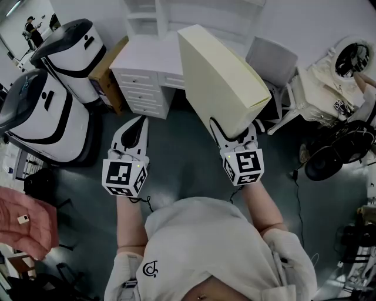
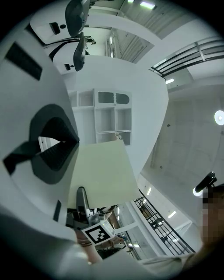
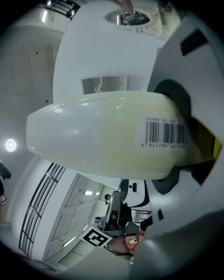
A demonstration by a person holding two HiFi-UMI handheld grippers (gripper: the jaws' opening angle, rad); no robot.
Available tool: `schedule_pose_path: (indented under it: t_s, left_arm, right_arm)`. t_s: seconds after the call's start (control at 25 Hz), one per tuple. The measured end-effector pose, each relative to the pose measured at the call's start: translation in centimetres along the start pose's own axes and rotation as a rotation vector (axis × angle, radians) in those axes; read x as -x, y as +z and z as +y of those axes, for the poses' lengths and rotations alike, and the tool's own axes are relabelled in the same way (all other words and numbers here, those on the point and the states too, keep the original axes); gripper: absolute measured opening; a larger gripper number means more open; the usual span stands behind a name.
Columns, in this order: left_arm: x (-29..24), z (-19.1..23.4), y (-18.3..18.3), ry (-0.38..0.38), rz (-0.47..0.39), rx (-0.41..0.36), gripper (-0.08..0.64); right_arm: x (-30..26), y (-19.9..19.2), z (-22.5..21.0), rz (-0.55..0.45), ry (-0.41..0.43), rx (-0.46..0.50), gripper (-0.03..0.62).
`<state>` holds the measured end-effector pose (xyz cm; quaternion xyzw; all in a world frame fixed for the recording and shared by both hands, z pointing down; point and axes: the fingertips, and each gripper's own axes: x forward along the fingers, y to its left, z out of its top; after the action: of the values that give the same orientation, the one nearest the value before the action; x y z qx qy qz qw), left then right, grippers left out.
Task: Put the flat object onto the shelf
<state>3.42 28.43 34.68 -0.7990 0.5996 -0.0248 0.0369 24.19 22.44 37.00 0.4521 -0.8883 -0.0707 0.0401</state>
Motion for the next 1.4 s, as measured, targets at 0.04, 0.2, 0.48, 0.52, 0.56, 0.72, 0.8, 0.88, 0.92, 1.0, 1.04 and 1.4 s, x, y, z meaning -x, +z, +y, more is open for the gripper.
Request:
schedule_pose_path:
  t_s: [0.04, 0.2, 0.48, 0.52, 0.56, 0.72, 0.8, 0.88, 0.92, 1.0, 1.04, 1.4]
  left_arm:
    - [0.1, 0.1, -0.1, -0.003, 0.001, -0.001, 0.012]
    - [0.4, 0.9, -0.7, -0.018, 0.012, -0.005, 0.012]
    - [1.7, 4.1, -3.0, -0.005, 0.04, 0.024, 0.014]
    - [1.7, 4.3, -3.2, -0.002, 0.042, 0.027, 0.012]
    - [1.6, 4.6, -3.4, 0.002, 0.044, 0.029, 0.012]
    - [0.2, 6.1, -4.2, 0.026, 0.05, 0.036, 0.012]
    - [-1.1, 7.1, -4.7, 0.034, 0.054, 0.03, 0.012]
    - [-2.8, 8.2, -5.0, 0.041, 0.061, 0.021, 0.012]
    - [-3.8, 8.7, -5.1, 0.043, 0.064, 0.016, 0.012]
    - [-6.1, 10.0, -5.1, 0.046, 0.066, 0.006, 0.012]
    - [-7.5, 10.7, -4.9, 0.047, 0.064, 0.002, 0.014]
    - [-22.3, 16.7, -3.7, 0.037, 0.027, -0.022, 0.012]
  right_arm:
    - [-0.1, 0.1, 0.1, -0.001, -0.001, -0.003, 0.272]
    - [-0.7, -0.1, 0.7, 0.001, -0.017, -0.03, 0.276]
    - [-3.1, -0.3, 2.6, 0.015, -0.029, -0.012, 0.278]
    - [-3.5, -0.2, 2.6, 0.015, -0.024, -0.01, 0.278]
    - [-4.0, -0.2, 2.5, 0.015, -0.019, -0.006, 0.278]
    - [-6.3, -0.5, 2.0, 0.005, -0.003, 0.018, 0.278]
    - [-8.1, -0.9, 1.6, 0.0, 0.003, 0.022, 0.279]
    - [-10.3, -1.5, 0.9, -0.001, 0.01, 0.017, 0.279]
    - [-11.4, -1.7, 0.5, -0.002, 0.012, 0.012, 0.279]
    - [-14.0, -2.0, -0.7, -0.005, 0.01, 0.002, 0.279]
    - [-15.4, -2.0, -1.4, -0.008, 0.01, -0.003, 0.279]
    - [-28.6, -1.6, -9.4, -0.041, -0.004, 0.021, 0.279]
